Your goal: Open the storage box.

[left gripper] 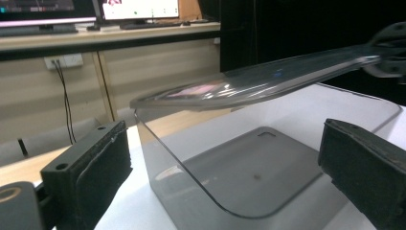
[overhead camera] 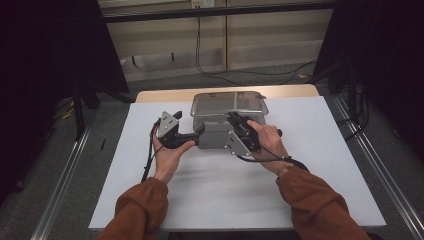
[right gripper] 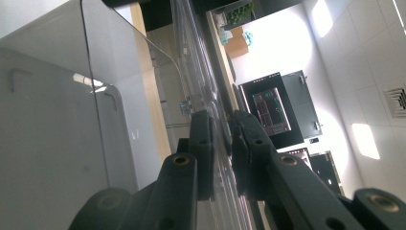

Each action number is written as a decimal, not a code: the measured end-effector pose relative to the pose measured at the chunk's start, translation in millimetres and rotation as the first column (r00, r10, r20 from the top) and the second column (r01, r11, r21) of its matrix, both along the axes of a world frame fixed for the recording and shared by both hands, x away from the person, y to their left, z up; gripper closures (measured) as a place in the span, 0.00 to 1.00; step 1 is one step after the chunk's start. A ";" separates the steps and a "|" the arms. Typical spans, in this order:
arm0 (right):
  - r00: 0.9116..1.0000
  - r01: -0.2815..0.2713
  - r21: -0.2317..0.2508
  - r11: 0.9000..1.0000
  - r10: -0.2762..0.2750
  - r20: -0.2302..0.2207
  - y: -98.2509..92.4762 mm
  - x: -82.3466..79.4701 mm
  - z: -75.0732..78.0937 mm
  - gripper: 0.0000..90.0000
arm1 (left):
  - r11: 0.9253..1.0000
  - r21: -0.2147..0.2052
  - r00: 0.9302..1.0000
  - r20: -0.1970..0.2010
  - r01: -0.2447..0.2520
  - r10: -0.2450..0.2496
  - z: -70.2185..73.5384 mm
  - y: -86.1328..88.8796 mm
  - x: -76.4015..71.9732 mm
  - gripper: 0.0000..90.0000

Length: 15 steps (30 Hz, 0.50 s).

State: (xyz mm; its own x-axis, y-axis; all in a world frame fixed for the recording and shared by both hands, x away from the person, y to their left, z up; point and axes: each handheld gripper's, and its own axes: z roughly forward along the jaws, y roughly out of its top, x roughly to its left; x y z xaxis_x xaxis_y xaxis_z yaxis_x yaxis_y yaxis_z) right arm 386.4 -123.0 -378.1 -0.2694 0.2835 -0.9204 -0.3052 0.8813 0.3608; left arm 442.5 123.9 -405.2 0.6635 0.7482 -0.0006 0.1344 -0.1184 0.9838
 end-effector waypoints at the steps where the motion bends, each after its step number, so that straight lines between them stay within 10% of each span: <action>1: 1.000 -0.001 0.001 1.000 0.001 -0.001 -0.3 0.2 0.2 0.88 | 1.000 -0.014 1.000 0.002 -0.003 0.003 -0.6 -1.1 1.5 0.04; 15: 1.000 -0.002 -0.015 1.000 0.002 -0.015 2.7 1.0 -6.0 0.87 | 0.998 0.050 0.998 0.054 -0.029 0.027 0.7 -4.1 14.9 0.11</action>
